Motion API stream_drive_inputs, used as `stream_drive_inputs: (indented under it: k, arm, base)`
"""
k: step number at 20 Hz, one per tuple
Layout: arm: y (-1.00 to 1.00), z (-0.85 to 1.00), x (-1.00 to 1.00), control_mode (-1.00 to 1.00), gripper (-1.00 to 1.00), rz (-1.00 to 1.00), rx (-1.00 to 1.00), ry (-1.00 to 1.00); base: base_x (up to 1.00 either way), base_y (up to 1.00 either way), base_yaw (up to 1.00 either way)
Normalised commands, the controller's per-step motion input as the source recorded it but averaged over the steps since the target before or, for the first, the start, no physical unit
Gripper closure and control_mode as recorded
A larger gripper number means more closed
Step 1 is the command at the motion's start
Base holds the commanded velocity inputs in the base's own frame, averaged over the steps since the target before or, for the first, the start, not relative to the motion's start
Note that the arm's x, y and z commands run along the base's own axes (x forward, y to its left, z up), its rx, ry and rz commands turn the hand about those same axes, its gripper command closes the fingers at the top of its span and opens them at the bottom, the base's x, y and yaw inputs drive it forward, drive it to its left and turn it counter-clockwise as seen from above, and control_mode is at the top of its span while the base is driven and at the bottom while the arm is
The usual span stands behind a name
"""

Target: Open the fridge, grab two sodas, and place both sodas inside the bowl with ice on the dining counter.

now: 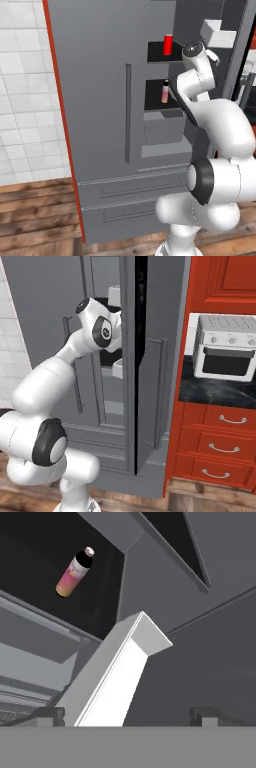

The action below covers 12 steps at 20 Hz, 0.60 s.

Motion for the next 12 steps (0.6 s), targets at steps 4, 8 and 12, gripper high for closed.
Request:
stream_drive_inputs:
  k: [4, 8, 12]
  arm:
    - [-0.92, 0.0, -0.01, -1.0, -1.0, -0.05, 0.0, 0.0]
    - [-0.86, 0.0, 0.0, -1.0, -1.0, -0.07, 0.0, 0.0]
    - [-0.74, 0.0, 0.0, -1.0, -1.0, -0.06, 0.0, 0.0]
  base:
    - [0.0, 0.0, 0.0]
    - [0.0, 0.0, 0.0]
    - [0.0, 0.0, 0.0]
